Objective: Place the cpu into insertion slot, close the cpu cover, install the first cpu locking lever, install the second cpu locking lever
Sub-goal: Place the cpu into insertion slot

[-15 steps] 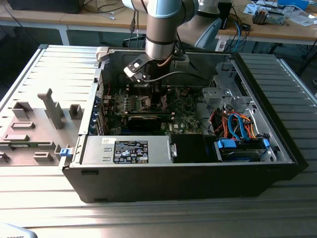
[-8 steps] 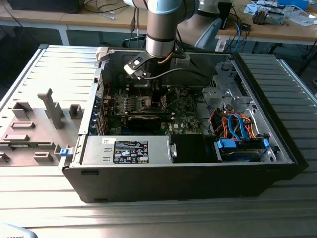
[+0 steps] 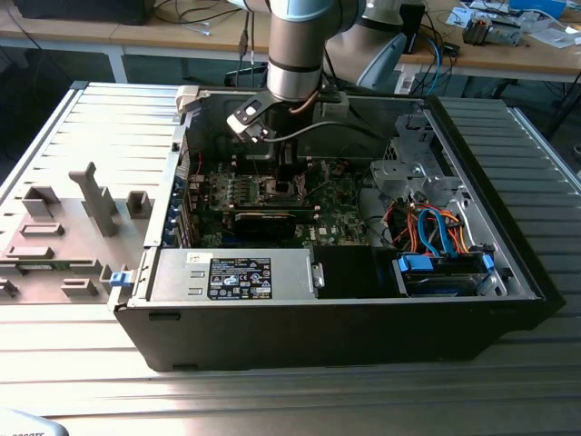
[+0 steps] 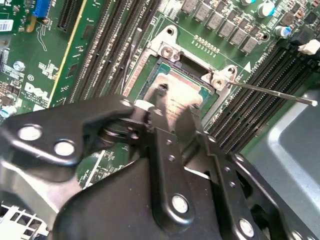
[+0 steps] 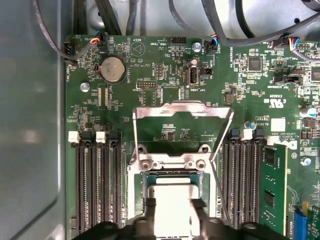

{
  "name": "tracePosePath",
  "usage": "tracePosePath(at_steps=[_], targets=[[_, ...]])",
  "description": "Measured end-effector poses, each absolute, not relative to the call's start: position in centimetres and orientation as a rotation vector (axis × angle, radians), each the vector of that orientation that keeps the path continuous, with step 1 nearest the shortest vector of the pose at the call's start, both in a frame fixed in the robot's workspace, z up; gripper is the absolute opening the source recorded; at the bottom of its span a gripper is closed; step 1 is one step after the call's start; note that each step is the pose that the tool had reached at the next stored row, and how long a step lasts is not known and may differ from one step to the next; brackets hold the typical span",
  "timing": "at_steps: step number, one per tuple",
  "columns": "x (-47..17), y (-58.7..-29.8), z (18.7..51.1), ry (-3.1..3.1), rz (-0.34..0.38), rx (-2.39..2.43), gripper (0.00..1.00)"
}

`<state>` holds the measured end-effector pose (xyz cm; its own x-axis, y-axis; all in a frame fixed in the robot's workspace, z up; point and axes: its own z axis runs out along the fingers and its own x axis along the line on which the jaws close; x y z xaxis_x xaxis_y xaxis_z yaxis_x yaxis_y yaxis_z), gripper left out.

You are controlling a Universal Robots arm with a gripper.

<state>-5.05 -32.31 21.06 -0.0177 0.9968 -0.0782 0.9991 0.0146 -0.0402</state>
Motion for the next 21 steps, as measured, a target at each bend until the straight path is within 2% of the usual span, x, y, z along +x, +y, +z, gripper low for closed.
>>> tracePosePath(at_steps=[1, 2, 4, 14, 21], targets=[[-5.0, -32.5, 21.0, 2.223, -0.130, 2.176, 0.24], [-5.0, -32.7, 20.9, 2.230, -0.130, 2.169, 0.24], [-5.0, -32.9, 20.7, 2.239, -0.129, 2.159, 0.11], [-5.0, -32.9, 20.3, 2.248, -0.132, 2.152, 0.11], [-5.0, -32.9, 23.0, 2.247, -0.132, 2.152, 0.11]])
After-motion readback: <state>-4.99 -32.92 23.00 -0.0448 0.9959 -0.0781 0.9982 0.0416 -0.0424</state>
